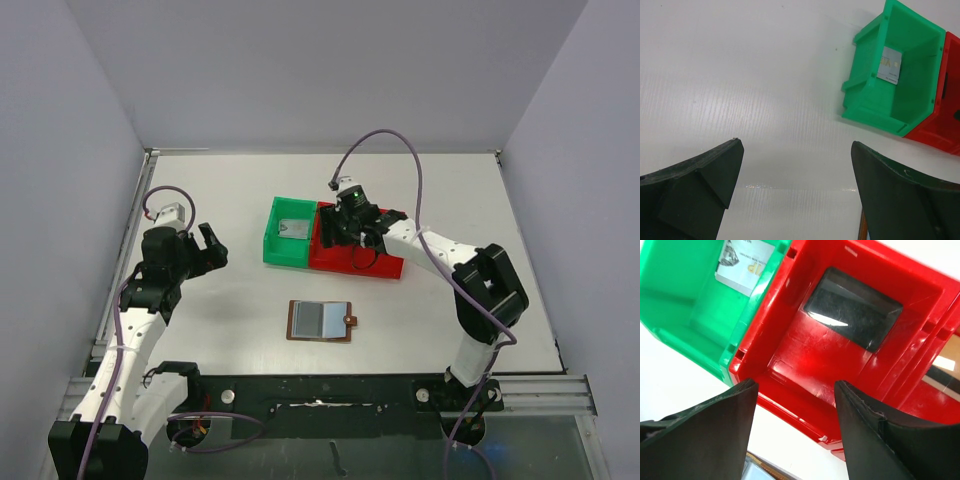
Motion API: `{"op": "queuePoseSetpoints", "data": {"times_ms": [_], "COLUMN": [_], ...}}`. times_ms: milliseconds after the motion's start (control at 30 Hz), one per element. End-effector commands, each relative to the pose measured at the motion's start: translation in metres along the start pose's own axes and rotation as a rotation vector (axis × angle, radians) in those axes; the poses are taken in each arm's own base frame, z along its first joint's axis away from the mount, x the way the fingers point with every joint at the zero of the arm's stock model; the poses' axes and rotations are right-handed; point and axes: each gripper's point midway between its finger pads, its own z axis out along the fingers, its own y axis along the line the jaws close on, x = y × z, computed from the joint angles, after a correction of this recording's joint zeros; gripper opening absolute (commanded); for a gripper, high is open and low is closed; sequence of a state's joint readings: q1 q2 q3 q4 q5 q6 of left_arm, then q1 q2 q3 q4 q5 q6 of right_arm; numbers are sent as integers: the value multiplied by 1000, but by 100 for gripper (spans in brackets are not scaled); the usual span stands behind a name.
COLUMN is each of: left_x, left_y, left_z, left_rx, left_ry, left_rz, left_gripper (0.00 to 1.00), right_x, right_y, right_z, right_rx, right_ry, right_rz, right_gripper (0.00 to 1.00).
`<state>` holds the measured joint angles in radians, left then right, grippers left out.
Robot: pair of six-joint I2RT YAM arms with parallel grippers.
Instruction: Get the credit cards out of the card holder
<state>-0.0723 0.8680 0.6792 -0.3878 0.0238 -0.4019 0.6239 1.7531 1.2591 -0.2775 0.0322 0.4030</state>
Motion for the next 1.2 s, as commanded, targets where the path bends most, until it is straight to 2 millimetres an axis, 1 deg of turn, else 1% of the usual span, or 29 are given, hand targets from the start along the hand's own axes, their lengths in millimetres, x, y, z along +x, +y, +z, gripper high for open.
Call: {"op": "queuePoseSetpoints", "data": {"times_ms": [0, 167, 433, 567, 667, 767, 867, 900, 933, 967, 1033, 1067, 1133, 1167], "left_x": [-18, -18, -18, -18, -17, -18, -17, -18, -18, -18, -19, -19, -19, -19], "left_y": [-8, -8, -8, -8, -8, -8, -8, -7, -7, -7, -7, -7, -8, -8], "left_z": [0, 0, 0, 0, 0, 0, 0, -1, -1, -1, -1, -1, -1, -1], "left_rx": [30, 29, 30, 30, 32, 33, 29, 28, 26, 25, 26, 27, 27, 29], "left_ry": [-58, -57, -58, -57, -54, -56, -55, -58, -58, -58, -61, -59, -59, -58], "left_rz": [18, 18, 18, 18, 18, 18, 18, 18, 17, 16, 16, 16, 16, 16], "left_gripper": [90, 90, 90, 90, 90, 90, 90, 90, 90, 90, 90, 90, 90, 90], "right_x": [-3, 7, 20, 16, 7, -6, -15, -18, -21, -22, -27, -27, -25, -18], "right_y": [-3, -5, -18, -24, -19, -6, 7, 14, 21, 33, 44, 45, 41, 34], "right_z": [2, 2, -7, -17, -26, -42, -63, -71, -80, -89, -110, -116, -129, -133], "right_rx": [59, 78, 122, 143, 110, 66, 64, 56, 48, 17, -35, -50, -51, -29], "right_ry": [-5, 17, 39, 23, -5, -58, -120, -146, -179, -213, -290, -310, -328, -324], "right_rz": [46, 36, 10, -7, -14, -1, -1, -11, -21, -36, 5, 39, 147, 212], "right_gripper": [63, 63, 64, 65, 66, 68, 75, 78, 82, 85, 95, 99, 98, 98]}}
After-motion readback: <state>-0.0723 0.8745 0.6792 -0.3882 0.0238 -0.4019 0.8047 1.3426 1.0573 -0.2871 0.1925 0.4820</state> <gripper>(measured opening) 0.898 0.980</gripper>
